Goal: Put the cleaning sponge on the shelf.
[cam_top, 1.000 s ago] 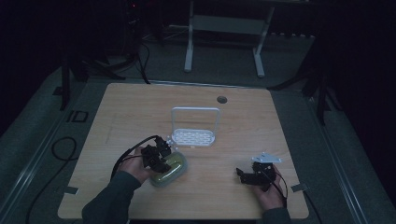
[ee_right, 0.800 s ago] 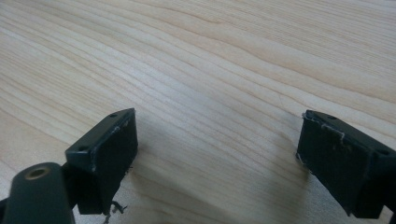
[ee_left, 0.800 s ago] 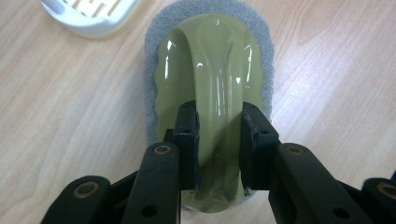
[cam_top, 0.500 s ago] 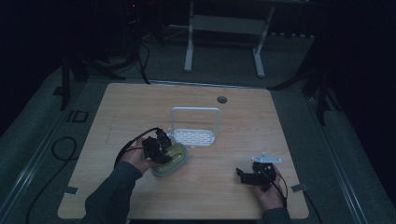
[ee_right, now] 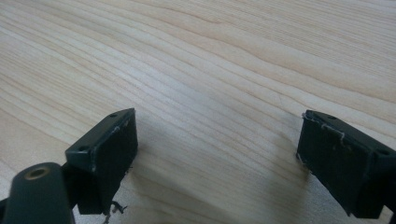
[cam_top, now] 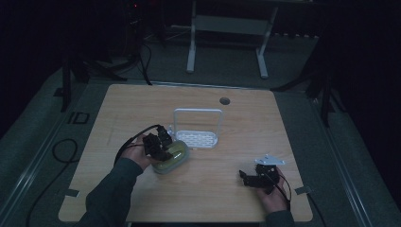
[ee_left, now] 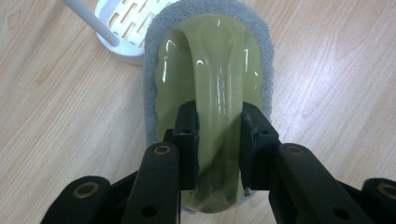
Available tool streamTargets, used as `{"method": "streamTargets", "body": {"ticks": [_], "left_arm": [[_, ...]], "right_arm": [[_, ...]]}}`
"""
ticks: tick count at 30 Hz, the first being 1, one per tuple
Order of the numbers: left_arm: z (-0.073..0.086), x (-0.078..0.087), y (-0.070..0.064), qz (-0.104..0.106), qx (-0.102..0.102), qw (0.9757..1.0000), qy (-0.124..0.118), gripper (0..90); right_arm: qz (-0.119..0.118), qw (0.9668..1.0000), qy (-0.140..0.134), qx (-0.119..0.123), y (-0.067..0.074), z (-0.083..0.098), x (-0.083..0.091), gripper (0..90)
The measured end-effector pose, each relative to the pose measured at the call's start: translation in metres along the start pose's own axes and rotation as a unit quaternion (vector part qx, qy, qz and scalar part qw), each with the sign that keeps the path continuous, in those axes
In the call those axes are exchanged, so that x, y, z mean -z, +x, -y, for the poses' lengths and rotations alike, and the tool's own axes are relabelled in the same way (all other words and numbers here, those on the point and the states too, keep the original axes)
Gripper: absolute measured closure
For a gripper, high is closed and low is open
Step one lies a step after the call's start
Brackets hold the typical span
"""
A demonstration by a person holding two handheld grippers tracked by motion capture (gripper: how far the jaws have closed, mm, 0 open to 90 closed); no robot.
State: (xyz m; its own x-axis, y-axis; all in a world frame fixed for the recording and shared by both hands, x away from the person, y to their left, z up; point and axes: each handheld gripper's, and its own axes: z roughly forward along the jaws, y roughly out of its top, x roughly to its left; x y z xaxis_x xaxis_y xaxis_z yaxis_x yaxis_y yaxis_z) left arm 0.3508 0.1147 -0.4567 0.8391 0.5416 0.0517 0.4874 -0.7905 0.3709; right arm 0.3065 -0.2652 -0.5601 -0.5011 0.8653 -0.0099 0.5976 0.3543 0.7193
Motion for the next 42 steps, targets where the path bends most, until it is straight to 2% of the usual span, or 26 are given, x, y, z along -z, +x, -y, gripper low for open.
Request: {"method": "streamTargets", "body": {"ticks": [12, 14, 22, 33, 42], "left_arm": [[-0.010, 0.005, 0.006, -0.005, -0.012, 0.9998, 0.014, 71.7], [-0.011, 0.006, 0.007, -0.001, -0.013, 0.9999, 0.010, 71.7], [-0.020, 0.008, 0.009, -0.002, -0.031, 0.9994, 0.018, 71.7], [-0.030, 0.010, 0.011, 0.001, -0.045, 0.9988, 0.022, 71.7], [-0.038, 0.014, 0.012, -0.007, -0.062, 0.9977, 0.025, 71.7]], "right_arm": [[0.000, 1.0000, 0.000, 0.000, 0.000, 0.000, 0.000, 11.9], [0.000, 1.0000, 0.000, 0.000, 0.000, 0.000, 0.000, 11.9], [0.000, 1.0000, 0.001, -0.001, 0.000, 0.000, 0.000, 11.9], [0.000, 1.0000, 0.001, -0.001, 0.000, 0.000, 0.000, 11.9], [0.000, 1.0000, 0.001, -0.001, 0.000, 0.000, 0.000, 11.9]]}}
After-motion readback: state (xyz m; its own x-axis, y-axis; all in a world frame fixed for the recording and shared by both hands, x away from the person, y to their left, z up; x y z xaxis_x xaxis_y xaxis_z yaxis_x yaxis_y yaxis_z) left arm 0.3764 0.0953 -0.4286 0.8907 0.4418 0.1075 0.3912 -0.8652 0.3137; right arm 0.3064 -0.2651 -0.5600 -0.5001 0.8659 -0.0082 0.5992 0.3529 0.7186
